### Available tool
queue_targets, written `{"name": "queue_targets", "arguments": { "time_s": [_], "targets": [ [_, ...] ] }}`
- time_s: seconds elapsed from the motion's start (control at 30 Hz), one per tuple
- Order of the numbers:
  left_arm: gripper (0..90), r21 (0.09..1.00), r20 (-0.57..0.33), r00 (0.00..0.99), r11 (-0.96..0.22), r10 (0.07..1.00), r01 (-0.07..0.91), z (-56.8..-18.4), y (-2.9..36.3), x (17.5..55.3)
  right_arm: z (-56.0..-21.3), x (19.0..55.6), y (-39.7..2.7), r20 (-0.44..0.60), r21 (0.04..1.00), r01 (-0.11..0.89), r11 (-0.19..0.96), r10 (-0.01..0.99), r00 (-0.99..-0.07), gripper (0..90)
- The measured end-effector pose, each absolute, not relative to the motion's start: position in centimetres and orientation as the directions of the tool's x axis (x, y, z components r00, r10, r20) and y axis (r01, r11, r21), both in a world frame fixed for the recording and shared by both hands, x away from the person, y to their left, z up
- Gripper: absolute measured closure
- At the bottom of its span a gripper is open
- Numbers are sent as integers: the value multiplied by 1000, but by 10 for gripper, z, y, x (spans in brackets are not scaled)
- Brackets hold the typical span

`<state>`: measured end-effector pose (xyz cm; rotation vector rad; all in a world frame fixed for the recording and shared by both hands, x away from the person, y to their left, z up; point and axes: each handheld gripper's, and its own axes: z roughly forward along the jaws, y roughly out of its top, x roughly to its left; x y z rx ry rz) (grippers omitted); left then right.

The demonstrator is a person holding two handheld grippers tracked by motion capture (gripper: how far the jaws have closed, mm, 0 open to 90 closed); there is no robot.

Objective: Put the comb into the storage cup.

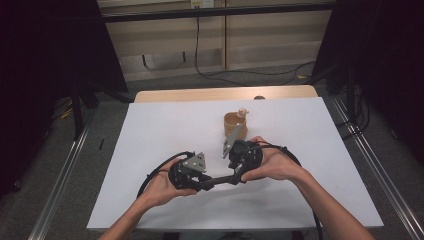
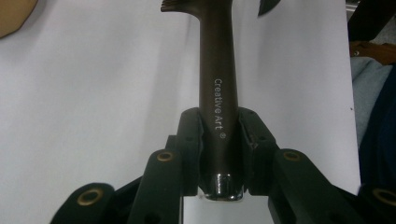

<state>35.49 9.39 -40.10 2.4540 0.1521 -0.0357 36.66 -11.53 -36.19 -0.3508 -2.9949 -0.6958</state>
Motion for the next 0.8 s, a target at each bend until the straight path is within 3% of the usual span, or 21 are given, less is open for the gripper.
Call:
{"name": "queue_targets", "arguments": {
  "time_s": [0.1, 0.3, 0.8],
  "targets": [
    [727, 640, -67, 992, -757, 111, 128, -400, 98, 357, -356, 366, -123, 74, 477, 245, 844, 240, -968, 343],
    [727, 654, -72, 988, -741, 138, 152, -398, 106, 360, -350, 362, -139, 55, 531, 279, 800, 297, -953, 270],
    [727, 708, -97, 967, -666, 234, 232, -396, 127, 364, -346, 345, -172, 78, 660, 376, 651, 439, -895, 146]
  ]
}}
